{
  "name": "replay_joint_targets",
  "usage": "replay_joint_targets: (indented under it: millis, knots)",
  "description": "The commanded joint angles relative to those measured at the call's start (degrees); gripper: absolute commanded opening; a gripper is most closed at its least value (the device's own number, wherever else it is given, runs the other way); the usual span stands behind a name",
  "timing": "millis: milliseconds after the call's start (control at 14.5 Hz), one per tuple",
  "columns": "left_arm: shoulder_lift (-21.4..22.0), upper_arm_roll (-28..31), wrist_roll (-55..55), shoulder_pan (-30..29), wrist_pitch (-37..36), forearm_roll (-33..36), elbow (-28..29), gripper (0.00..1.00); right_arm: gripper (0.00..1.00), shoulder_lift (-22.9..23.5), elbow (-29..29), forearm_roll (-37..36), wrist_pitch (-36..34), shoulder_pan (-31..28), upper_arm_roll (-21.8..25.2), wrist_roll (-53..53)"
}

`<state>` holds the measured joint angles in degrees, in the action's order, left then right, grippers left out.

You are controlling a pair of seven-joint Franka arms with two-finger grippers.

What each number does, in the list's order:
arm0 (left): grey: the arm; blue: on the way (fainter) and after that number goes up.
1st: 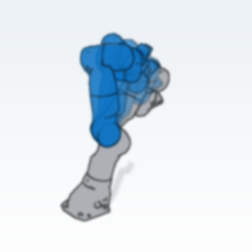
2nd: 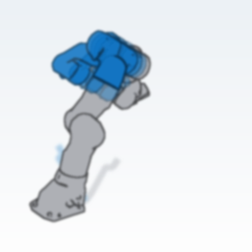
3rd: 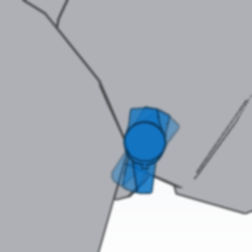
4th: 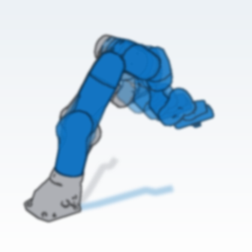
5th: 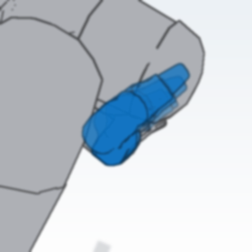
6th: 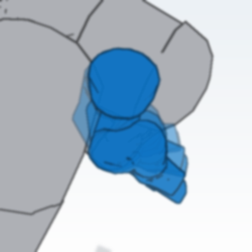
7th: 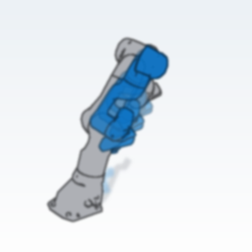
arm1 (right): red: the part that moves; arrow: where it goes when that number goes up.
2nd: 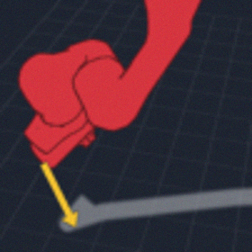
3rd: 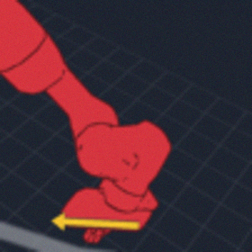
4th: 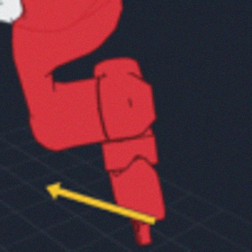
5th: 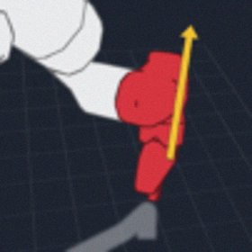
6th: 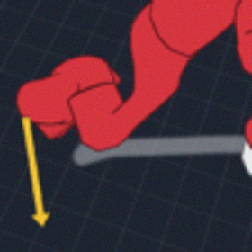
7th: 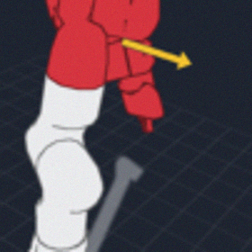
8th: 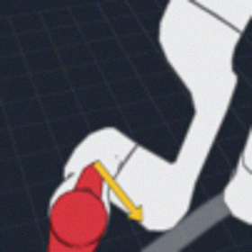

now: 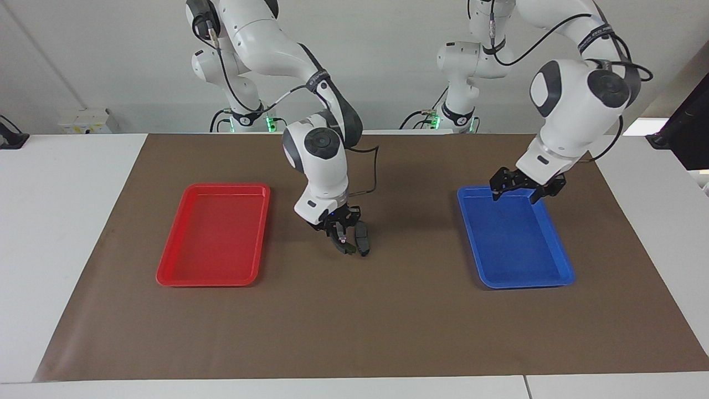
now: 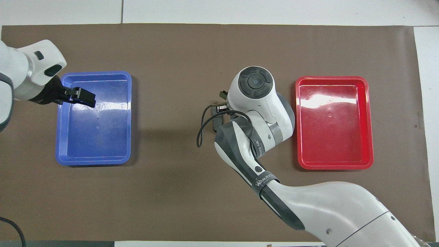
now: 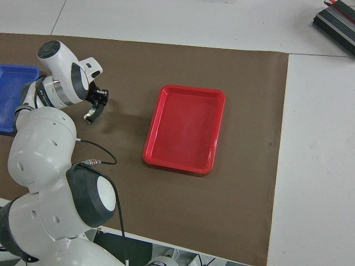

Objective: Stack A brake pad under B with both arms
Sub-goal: 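Retract the left gripper while the right gripper carries the curved pad to center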

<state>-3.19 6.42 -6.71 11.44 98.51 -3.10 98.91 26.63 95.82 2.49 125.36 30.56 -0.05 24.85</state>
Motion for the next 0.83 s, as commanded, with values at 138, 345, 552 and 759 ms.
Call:
replay_joint_targets:
  millis: [138,345,552,759]
  knots:
    - [5.6,-0.6,-5.0,-4.7,-6.8,2.5,-0.2,0.99,0.00,2.0,-1.0,0.9,3.3,1.9,0.1,0.8]
    - [6.7,-0.6,-6.5,-6.3,-7.1,2.5,0.0,0.99,0.00,2.5,-0.5,0.7,4.4,2.0,0.1,0.8]
    - [7.5,-0.5,-7.3,-7.5,-7.5,2.7,0.0,0.99,0.00,2.3,2.7,0.4,7.7,2.2,0.1,0.8]
    - [8.1,-0.6,-9.7,-8.7,-7.5,4.9,0.7,0.99,0.00,2.1,3.4,0.3,7.8,2.3,0.1,0.7]
